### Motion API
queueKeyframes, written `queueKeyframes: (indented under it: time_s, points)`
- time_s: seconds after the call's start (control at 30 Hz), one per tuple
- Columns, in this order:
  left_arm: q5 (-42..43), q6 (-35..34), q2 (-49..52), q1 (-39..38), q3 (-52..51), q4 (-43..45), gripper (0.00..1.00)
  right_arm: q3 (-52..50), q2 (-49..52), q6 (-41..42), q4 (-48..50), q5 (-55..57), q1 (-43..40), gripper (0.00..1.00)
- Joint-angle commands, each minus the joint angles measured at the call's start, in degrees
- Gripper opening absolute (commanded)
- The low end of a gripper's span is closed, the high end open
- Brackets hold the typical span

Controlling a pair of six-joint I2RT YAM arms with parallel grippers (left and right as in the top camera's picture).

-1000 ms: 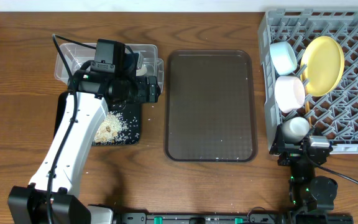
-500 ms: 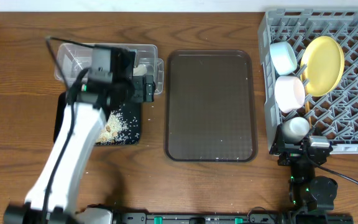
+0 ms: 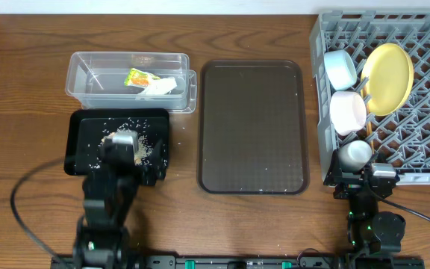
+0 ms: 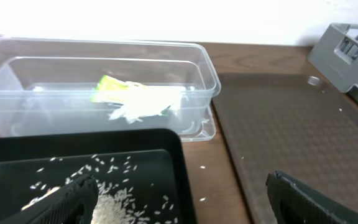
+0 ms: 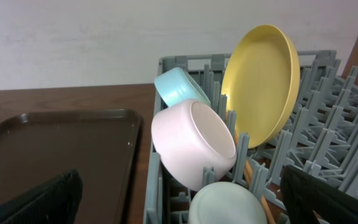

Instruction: Sort waste into correct bins and load items into the dishwasher rack

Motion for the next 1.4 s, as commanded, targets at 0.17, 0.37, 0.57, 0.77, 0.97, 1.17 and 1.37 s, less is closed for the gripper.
queueKeyframes:
  time_s: [0.17,0.37,0.57,0.77,0.97,1.17,1.37]
  points:
    - [-2.08,4.52,-16.26,0.24,-10.16,3.08,0.90,-0.15,-0.37,-0.79,-0.09,0.09,0.90,0.99]
    - [-2.10,4.68,-22.12,0.24,-14.43,3.04,0.90,-0.15,-0.37,-0.79,-0.09,0.09,0.90,0.99]
    - [-2.08,4.83,-25.31,0.24,-14.71,-0.72,0.90,-0.15,-0.37,-0.79,-0.09,0.09,0.90,0.99]
    - [-2.03,4.79,-25.29,0.26,-14.69,-0.68,0.89,-0.15,-0.37,-0.79,-0.09,0.09,0.90,0.99]
    - [-2.03,4.79,-25.03,0.24,-14.69,-0.68,0.90,-0.15,-0.39,-0.79,-0.09,0.09,0.90,0.99]
    - [-2.03,4.79,-25.03,0.24,-14.69,-0.68,0.90,-0.15,-0.37,-0.79,-0.09,0.09,0.90,0.99]
    - [-2.03,4.79,-25.03,0.24,-14.69,-0.68,0.89,-0.15,-0.37,-0.81,-0.09,0.09,0.90,0.99]
